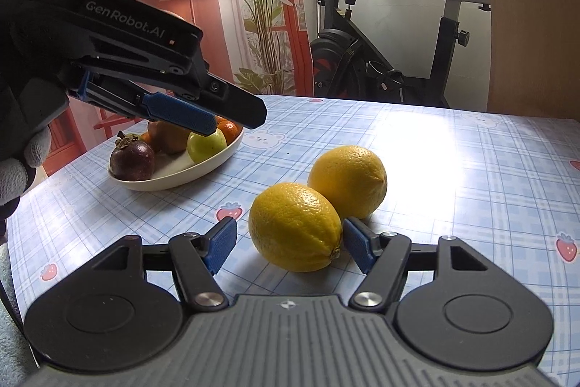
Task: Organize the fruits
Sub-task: 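Move both grippers to the two yellow lemons on the table, then close both grippers on one yellow lemon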
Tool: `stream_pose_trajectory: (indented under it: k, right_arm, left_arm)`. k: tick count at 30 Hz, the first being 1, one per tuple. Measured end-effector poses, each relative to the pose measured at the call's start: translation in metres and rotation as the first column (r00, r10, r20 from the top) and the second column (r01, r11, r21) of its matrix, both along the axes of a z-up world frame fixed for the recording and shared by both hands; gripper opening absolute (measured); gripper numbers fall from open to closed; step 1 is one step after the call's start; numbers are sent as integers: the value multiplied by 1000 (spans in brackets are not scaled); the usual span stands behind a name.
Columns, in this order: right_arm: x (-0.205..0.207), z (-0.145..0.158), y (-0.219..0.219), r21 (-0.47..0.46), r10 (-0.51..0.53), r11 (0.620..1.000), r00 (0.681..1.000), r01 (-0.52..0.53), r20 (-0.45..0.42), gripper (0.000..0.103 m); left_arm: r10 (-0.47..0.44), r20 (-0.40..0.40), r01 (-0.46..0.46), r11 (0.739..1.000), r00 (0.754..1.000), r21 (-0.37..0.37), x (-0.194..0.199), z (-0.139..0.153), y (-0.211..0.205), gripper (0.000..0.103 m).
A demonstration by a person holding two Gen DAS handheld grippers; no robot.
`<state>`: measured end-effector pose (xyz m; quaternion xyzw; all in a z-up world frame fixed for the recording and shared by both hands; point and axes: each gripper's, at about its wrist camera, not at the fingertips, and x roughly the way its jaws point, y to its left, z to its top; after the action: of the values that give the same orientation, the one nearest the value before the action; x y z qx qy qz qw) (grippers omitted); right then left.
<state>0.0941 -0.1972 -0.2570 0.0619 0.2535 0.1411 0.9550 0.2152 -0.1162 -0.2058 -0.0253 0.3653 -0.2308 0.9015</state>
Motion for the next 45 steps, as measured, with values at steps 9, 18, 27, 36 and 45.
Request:
stream_pose_trajectory:
  k: [9,18,27,36,45]
  right_arm:
    - [5,-5,-14,87,8,996,998,-3,-55,68]
    - [8,-6,-11,74,14,997,997,-8,-81,68]
    - [-5,-3,-21,85,-26,996,998,31,-65,68]
    - [-13,0,-23,34,-37,999,997,39,-64,60]
    - [-6,3,-23,-7,11,1000,997,-11,-79,53]
  left_arm:
    - [2,-64,-3,1000,998,-18,1,-15,-2,58]
    - [-28,-105,26,999,994,-22,4,-22,-10,58]
    - [-36,-147,31,999,989,-40,18,-19,-7,57]
    - [-39,-244,5,991,969,-137,28,-30,1,56]
    - [-82,-317,21,981,945,-192,37,-44,-2,56]
